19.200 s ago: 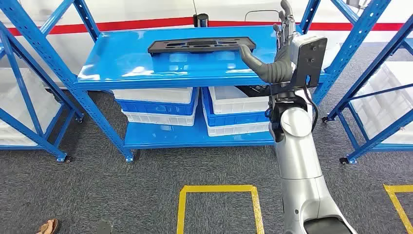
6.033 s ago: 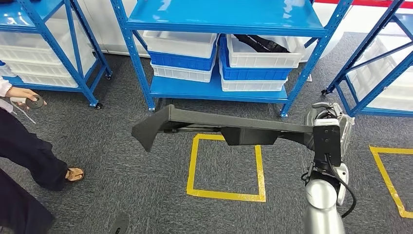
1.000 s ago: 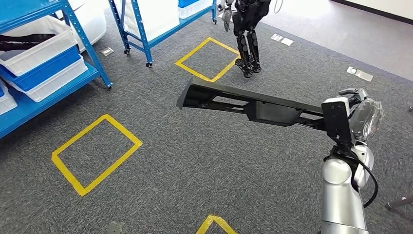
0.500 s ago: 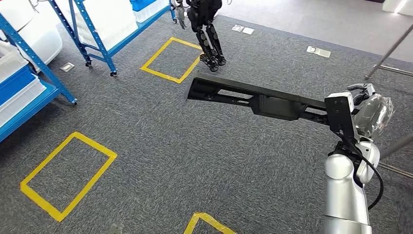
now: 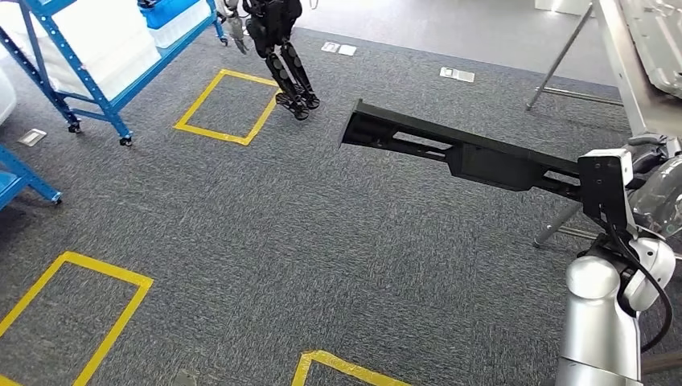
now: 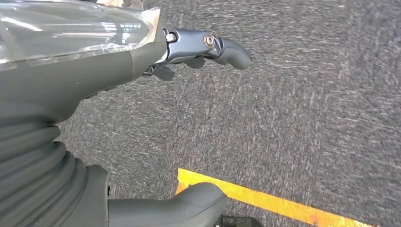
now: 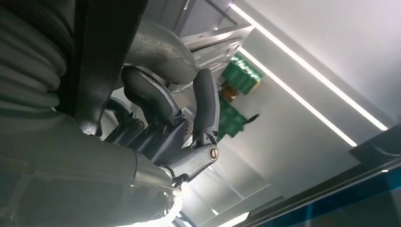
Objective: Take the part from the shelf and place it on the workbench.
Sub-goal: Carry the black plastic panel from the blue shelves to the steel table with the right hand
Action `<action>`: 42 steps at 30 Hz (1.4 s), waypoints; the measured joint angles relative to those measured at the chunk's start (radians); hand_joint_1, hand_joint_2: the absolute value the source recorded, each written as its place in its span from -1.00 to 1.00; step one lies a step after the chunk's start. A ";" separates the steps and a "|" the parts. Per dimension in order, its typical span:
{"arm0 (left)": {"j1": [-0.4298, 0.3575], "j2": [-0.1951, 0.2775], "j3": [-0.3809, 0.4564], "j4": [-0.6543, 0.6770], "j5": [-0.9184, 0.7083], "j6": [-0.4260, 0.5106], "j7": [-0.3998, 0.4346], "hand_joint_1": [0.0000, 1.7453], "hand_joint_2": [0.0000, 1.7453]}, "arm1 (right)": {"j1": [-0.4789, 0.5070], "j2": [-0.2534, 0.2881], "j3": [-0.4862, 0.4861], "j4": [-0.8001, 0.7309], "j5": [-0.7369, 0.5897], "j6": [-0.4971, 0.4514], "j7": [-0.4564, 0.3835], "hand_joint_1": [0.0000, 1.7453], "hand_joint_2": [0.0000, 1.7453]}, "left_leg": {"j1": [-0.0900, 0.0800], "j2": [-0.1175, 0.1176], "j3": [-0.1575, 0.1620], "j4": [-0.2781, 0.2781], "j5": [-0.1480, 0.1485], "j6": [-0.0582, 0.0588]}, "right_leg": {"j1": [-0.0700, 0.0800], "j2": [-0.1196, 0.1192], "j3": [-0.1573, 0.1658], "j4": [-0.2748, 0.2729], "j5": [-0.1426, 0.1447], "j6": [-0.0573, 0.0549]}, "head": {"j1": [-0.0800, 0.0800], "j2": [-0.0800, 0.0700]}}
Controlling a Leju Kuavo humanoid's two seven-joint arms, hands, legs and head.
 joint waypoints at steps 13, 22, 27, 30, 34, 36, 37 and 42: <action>-0.005 0.006 0.024 0.000 0.020 -0.009 0.009 -1.00 1.00 | 0.010 0.012 -0.013 -0.006 0.063 -0.009 0.026 1.00 1.00 | 0.005 0.041 -0.028 0.100 -0.085 -0.048 | -0.022 -0.030 0.151 -0.239 0.080 -0.012 | -0.005 0.000; 0.000 0.007 0.069 0.000 0.064 0.013 0.025 -1.00 1.00 | -0.068 0.034 -0.012 0.044 0.061 0.026 0.019 1.00 1.00 | 0.023 -0.087 -0.015 0.057 -0.031 -0.050 | -0.015 0.083 0.136 -0.225 0.088 -0.012 | -0.006 0.000; -0.002 0.005 0.088 0.000 0.074 0.024 0.028 -1.00 1.00 | -0.107 0.035 -0.012 0.091 0.040 0.027 -0.004 1.00 1.00 | 0.012 -0.047 -0.009 0.023 -0.008 -0.015 | -0.014 0.072 0.098 -0.206 0.089 0.017 | -0.002 0.000; 0.001 0.006 0.095 0.000 0.070 0.024 0.026 -1.00 1.00 | -0.122 0.034 -0.011 0.117 0.035 0.025 -0.007 1.00 1.00 | 0.005 -0.007 -0.012 0.016 -0.001 -0.002 | -0.010 -0.002 0.018 -0.032 0.012 0.010 | 0.005 0.000; 0.003 0.007 0.096 0.000 0.065 0.020 0.024 -1.00 1.00 | -0.115 0.026 -0.012 0.143 0.031 0.025 -0.008 1.00 1.00 | 0.000 0.044 -0.014 0.016 -0.003 -0.002 | -0.010 -0.024 0.031 -0.018 0.011 0.027 | 0.005 0.000; 0.004 0.007 0.096 0.000 0.063 0.017 0.024 -1.00 1.00 | -0.120 0.022 -0.012 0.150 0.031 0.025 -0.008 1.00 1.00 | -0.005 0.067 -0.013 0.018 -0.006 -0.007 | -0.002 -0.078 0.112 -0.158 0.050 0.030 | 0.007 0.000; 0.004 0.007 0.096 0.000 0.061 0.014 0.023 -1.00 1.00 | -0.123 0.021 -0.012 0.152 0.031 0.024 -0.008 1.00 1.00 | -0.009 0.077 -0.012 0.019 -0.008 -0.011 | 0.003 -0.099 0.139 -0.206 0.063 0.026 | 0.006 0.000; 0.002 0.008 0.096 0.000 0.044 -0.019 0.024 -1.00 1.00 | -0.116 -0.001 -0.027 0.159 0.068 0.005 0.016 1.00 1.00 | -0.007 0.088 -0.014 0.044 -0.036 -0.032 | 0.000 -0.061 0.153 -0.242 0.081 -0.006 | -0.001 0.000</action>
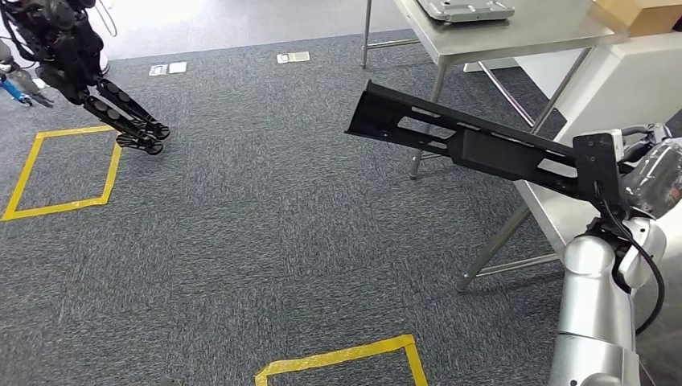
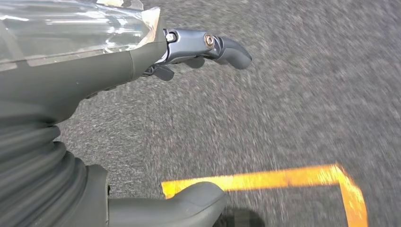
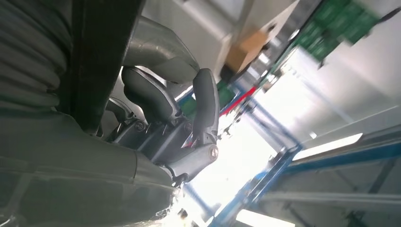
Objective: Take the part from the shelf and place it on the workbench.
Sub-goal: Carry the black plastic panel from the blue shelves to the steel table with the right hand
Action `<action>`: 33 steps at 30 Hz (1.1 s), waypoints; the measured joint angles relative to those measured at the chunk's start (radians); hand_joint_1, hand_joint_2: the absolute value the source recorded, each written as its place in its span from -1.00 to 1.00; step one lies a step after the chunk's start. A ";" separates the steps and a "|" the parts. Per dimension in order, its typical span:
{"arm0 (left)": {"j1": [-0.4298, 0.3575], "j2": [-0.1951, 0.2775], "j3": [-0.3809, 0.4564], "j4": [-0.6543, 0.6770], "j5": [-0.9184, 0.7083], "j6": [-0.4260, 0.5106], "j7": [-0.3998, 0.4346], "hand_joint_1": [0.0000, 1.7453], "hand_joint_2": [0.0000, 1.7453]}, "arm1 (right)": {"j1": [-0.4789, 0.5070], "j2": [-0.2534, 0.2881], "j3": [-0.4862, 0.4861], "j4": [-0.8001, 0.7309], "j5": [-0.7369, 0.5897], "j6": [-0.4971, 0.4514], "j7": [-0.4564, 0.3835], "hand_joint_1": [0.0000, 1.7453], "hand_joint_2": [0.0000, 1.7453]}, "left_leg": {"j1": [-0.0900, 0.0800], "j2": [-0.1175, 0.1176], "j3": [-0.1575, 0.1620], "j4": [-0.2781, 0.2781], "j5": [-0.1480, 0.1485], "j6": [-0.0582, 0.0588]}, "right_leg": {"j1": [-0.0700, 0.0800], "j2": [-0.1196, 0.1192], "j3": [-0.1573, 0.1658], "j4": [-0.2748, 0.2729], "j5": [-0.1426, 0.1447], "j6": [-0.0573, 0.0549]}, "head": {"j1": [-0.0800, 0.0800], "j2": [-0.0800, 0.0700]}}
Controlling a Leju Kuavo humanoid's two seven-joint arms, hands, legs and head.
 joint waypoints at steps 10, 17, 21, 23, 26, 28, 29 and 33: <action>0.010 0.008 -0.001 0.001 -0.018 -0.011 0.019 -1.00 1.00 | 0.021 -0.041 -0.069 -0.001 0.126 -0.013 0.069 1.00 1.00 | 0.040 -0.179 -0.021 0.040 0.010 -0.028 | -0.012 0.135 -0.011 0.018 0.004 -0.007 | -0.008 0.000; 0.005 0.016 0.000 0.000 -0.023 -0.013 0.026 -1.00 1.00 | 0.023 -0.086 -0.108 -0.009 0.146 -0.015 0.074 1.00 1.00 | 0.022 -0.131 -0.005 -0.020 0.036 0.024 | -0.017 0.096 -0.092 0.105 -0.023 0.028 | -0.001 0.000; 0.009 0.022 0.000 0.000 -0.026 -0.017 0.028 -1.00 1.00 | 0.037 -0.102 -0.124 -0.012 0.144 -0.015 0.075 1.00 1.00 | 0.013 -0.073 -0.007 -0.022 0.036 0.029 | -0.017 0.052 -0.171 0.284 -0.083 0.035 | 0.003 0.000; 0.008 0.023 0.000 0.000 -0.027 -0.015 0.023 -1.00 1.00 | 0.048 -0.107 -0.132 -0.019 0.125 -0.013 0.072 1.00 1.00 | 0.012 -0.047 -0.006 -0.021 0.034 0.027 | -0.018 0.027 -0.108 0.179 -0.046 0.049 | 0.003 0.000; 0.008 0.025 0.000 0.000 -0.029 -0.014 0.005 -1.00 1.00 | 0.068 -0.116 -0.142 -0.051 0.086 -0.010 0.064 1.00 1.00 | 0.004 -0.016 0.001 -0.020 0.025 0.014 | -0.005 -0.039 -0.016 0.020 -0.007 0.041 | 0.004 0.000; 0.008 0.026 0.000 0.000 -0.030 -0.017 -0.005 -1.00 1.00 | 0.088 -0.123 -0.153 -0.075 0.076 -0.009 0.059 1.00 1.00 | 0.001 0.005 0.008 -0.021 0.019 0.004 | 0.005 -0.027 -0.009 0.009 -0.002 0.024 | 0.002 0.000; 0.008 0.026 0.000 -0.001 -0.031 -0.017 -0.008 -1.00 1.00 | 0.098 -0.127 -0.158 -0.086 0.074 -0.007 0.056 1.00 1.00 | 0.004 0.010 0.010 -0.019 0.014 -0.002 | -0.001 -0.015 -0.008 0.008 0.000 0.016 | 0.002 0.000; 0.008 0.029 0.000 0.000 -0.033 -0.012 0.001 -1.00 1.00 | 0.112 -0.130 -0.161 -0.105 0.073 0.003 0.049 1.00 1.00 | 0.015 -0.081 -0.045 0.123 -0.073 -0.019 | -0.014 0.033 -0.003 0.001 0.008 -0.012 | -0.003 0.000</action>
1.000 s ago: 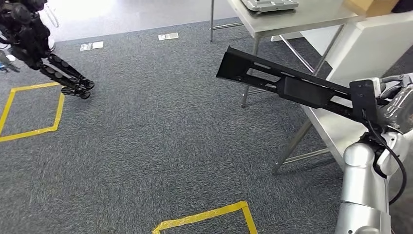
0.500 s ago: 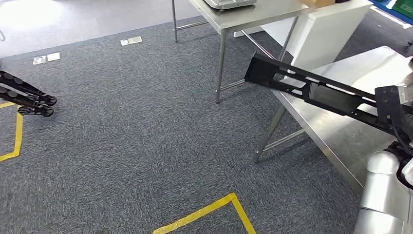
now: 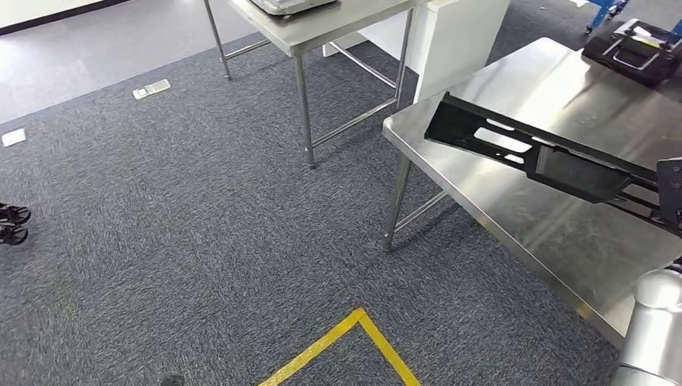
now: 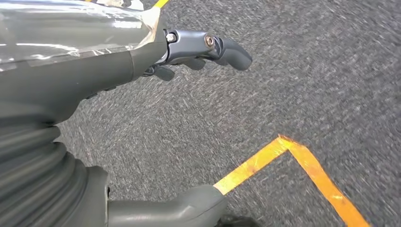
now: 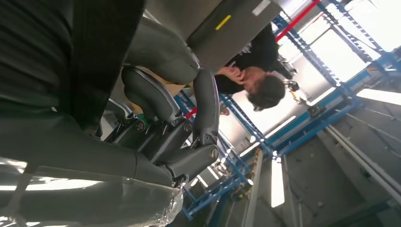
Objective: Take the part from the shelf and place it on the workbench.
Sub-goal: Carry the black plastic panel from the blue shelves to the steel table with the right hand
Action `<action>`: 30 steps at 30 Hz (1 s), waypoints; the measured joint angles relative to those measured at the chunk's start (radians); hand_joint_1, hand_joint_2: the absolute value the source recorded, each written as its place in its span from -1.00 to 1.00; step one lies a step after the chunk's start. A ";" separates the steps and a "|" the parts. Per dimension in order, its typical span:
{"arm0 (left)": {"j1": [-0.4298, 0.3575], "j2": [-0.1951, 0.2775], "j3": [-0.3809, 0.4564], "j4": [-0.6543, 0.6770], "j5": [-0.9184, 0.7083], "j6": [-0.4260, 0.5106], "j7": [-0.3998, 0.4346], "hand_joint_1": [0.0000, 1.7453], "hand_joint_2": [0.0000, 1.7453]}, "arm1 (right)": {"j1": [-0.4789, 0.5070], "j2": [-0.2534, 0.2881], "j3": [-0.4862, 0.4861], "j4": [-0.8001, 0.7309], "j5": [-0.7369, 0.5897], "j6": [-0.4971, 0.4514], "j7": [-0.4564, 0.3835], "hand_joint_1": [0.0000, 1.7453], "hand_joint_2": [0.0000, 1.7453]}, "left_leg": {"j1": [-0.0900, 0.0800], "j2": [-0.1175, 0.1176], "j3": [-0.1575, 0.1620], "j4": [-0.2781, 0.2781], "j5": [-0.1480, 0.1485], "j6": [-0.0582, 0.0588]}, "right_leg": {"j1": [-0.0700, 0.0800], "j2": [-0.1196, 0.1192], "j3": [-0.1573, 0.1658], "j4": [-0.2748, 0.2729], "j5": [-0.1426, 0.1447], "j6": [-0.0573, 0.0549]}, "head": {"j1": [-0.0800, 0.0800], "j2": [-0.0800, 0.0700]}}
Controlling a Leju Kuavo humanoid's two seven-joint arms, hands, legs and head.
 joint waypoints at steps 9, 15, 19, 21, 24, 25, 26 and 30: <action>0.005 0.003 0.009 0.001 0.002 0.022 0.030 -1.00 1.00 | -0.030 0.007 0.014 0.040 0.013 0.007 -0.011 1.00 1.00 | 0.010 -0.096 0.028 -0.118 0.098 0.004 | 0.005 0.111 -0.016 0.019 0.000 0.009 | 0.000 0.000; 0.005 0.003 0.010 0.000 -0.016 0.014 0.012 -1.00 1.00 | -0.047 -0.025 0.018 0.074 0.010 -0.002 -0.013 1.00 1.00 | 0.001 -0.031 0.033 -0.145 0.120 0.046 | 0.006 0.051 -0.082 0.116 -0.042 0.034 | 0.008 0.000; 0.010 0.004 0.010 0.000 -0.038 -0.007 -0.005 -1.00 1.00 | -0.018 -0.039 0.016 0.078 0.002 -0.006 -0.010 1.00 1.00 | -0.001 0.014 0.031 -0.145 0.118 0.048 | 0.003 0.016 -0.164 0.305 -0.111 0.046 | 0.012 0.000; 0.011 0.003 0.009 0.001 -0.048 -0.012 -0.011 -1.00 1.00 | -0.006 -0.050 0.011 0.078 -0.003 -0.006 -0.009 1.00 1.00 | -0.001 0.038 0.032 -0.144 0.115 0.044 | -0.003 -0.005 -0.105 0.198 -0.071 0.065 | 0.012 0.000; 0.013 0.004 0.006 0.000 -0.059 -0.018 -0.028 -1.00 1.00 | -0.002 -0.067 0.005 0.077 -0.019 -0.004 -0.011 1.00 1.00 | -0.008 0.068 0.040 -0.142 0.104 0.028 | 0.004 -0.066 -0.011 0.024 -0.016 0.062 | 0.012 0.000; 0.013 0.002 0.006 0.000 -0.060 -0.019 -0.044 -1.00 1.00 | 0.000 -0.071 0.003 0.078 -0.025 -0.003 -0.014 1.00 1.00 | -0.011 0.079 0.044 -0.142 0.101 0.023 | 0.009 -0.068 -0.005 0.014 -0.013 0.052 | 0.012 0.000; 0.012 -0.002 0.005 0.000 -0.060 -0.017 -0.061 -1.00 1.00 | 0.001 -0.073 0.002 0.080 -0.029 -0.001 -0.017 1.00 1.00 | -0.011 0.091 0.048 -0.143 0.098 0.017 | 0.012 -0.055 -0.005 0.013 -0.010 0.042 | 0.011 0.000; 0.000 -0.018 0.001 0.000 -0.080 -0.011 -0.065 -1.00 1.00 | 0.019 -0.093 -0.002 0.083 -0.070 -0.014 -0.027 1.00 1.00 | 0.000 0.034 0.024 -0.067 0.038 -0.002 | -0.006 -0.006 -0.002 0.010 -0.006 0.008 | 0.003 0.000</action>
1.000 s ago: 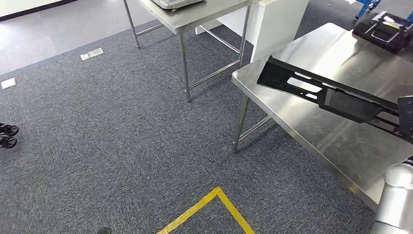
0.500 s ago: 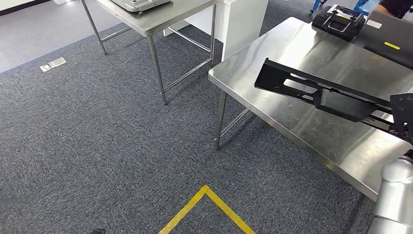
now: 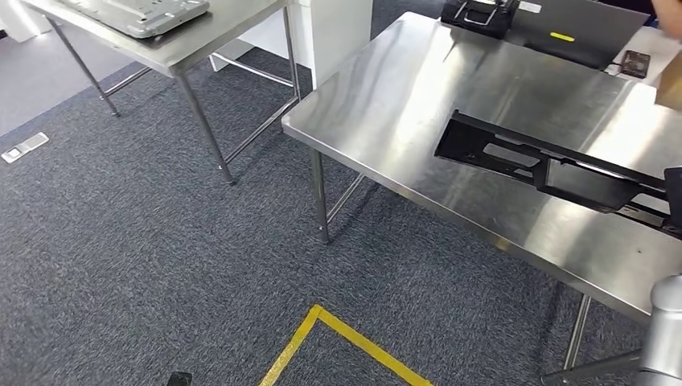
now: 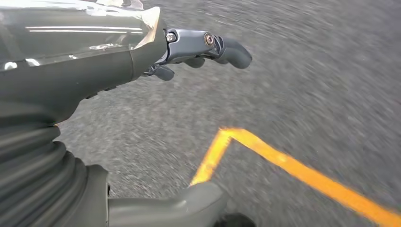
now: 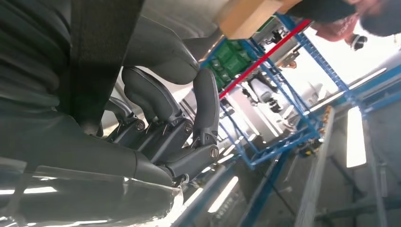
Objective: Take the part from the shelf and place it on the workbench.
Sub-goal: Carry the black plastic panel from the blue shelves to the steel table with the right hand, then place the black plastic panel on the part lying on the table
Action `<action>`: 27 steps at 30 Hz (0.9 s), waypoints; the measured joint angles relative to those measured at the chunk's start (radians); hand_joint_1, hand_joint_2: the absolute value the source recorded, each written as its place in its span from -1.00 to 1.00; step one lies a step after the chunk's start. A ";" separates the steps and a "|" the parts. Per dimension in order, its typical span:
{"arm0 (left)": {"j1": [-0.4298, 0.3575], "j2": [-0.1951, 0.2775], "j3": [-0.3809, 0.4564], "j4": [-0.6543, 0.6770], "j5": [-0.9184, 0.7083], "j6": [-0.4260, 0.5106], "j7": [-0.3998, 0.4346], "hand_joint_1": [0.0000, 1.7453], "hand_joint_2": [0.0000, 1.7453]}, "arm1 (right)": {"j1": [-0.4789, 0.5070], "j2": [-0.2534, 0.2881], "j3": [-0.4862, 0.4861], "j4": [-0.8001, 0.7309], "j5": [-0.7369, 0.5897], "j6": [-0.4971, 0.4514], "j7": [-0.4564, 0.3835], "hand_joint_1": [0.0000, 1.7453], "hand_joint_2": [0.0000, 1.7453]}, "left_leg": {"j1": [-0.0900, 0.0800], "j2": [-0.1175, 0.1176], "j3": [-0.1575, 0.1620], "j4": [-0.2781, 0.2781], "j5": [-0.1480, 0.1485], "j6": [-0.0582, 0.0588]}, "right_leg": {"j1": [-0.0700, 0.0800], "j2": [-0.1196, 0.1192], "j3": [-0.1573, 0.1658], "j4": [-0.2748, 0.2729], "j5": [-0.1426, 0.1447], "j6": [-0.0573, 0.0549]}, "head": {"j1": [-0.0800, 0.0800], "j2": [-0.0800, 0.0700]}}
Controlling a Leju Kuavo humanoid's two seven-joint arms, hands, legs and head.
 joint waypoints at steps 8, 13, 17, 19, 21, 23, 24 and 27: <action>0.020 0.028 -0.005 0.001 -0.015 -0.018 0.001 -1.00 1.00 | 0.086 -0.041 -0.033 -0.018 -0.066 -0.027 -0.053 1.00 1.00 | 0.003 -0.108 -0.020 0.009 0.043 0.019 | 0.012 0.107 0.001 0.005 -0.002 -0.010 | -0.003 0.000; 0.002 0.025 -0.005 0.001 -0.023 -0.016 -0.001 -1.00 1.00 | 0.070 -0.043 -0.023 -0.005 -0.048 -0.032 -0.052 1.00 1.00 | -0.006 -0.104 0.019 -0.076 0.071 0.037 | 0.012 0.146 -0.015 0.005 0.006 0.017 | -0.003 0.000; -0.001 -0.001 -0.005 0.001 -0.032 0.000 -0.006 -1.00 1.00 | 0.063 -0.046 -0.016 0.010 -0.003 -0.095 -0.042 1.00 1.00 | -0.004 -0.066 0.024 -0.093 0.084 0.055 | 0.013 0.030 -0.101 0.174 -0.072 0.015 | 0.005 0.000; -0.001 -0.013 -0.005 0.001 -0.035 -0.002 -0.006 -1.00 1.00 | 0.062 -0.041 -0.012 0.024 0.023 -0.121 -0.035 1.00 1.00 | -0.004 -0.051 0.022 -0.092 0.083 0.054 | 0.008 0.021 -0.142 0.266 -0.101 0.024 | 0.005 0.000; -0.003 -0.022 -0.005 0.001 -0.035 -0.005 -0.006 -1.00 1.00 | 0.059 -0.038 -0.009 0.037 0.044 -0.134 -0.034 1.00 1.00 | -0.001 -0.041 0.022 -0.091 0.081 0.051 | -0.001 0.016 -0.106 0.208 -0.072 0.044 | 0.005 0.000; -0.007 -0.027 -0.005 0.001 -0.033 -0.007 -0.005 -1.00 1.00 | 0.050 -0.037 -0.003 0.049 0.057 -0.142 -0.033 1.00 1.00 | -0.002 -0.035 0.022 -0.088 0.078 0.040 | -0.005 0.004 -0.027 0.067 -0.027 0.060 | 0.006 0.000; -0.010 -0.028 -0.005 0.001 -0.033 -0.006 -0.005 -1.00 1.00 | 0.045 -0.037 0.000 0.053 0.060 -0.144 -0.032 1.00 1.00 | -0.005 -0.032 0.022 -0.086 0.076 0.034 | -0.004 0.001 -0.002 0.021 -0.014 0.057 | 0.005 0.000; -0.015 -0.026 -0.005 0.001 -0.033 -0.006 -0.005 -1.00 1.00 | 0.038 -0.034 0.006 0.065 0.062 -0.151 -0.026 1.00 1.00 | -0.011 -0.030 0.022 -0.085 0.071 0.041 | -0.005 0.004 0.011 -0.003 -0.005 0.037 | -0.001 0.000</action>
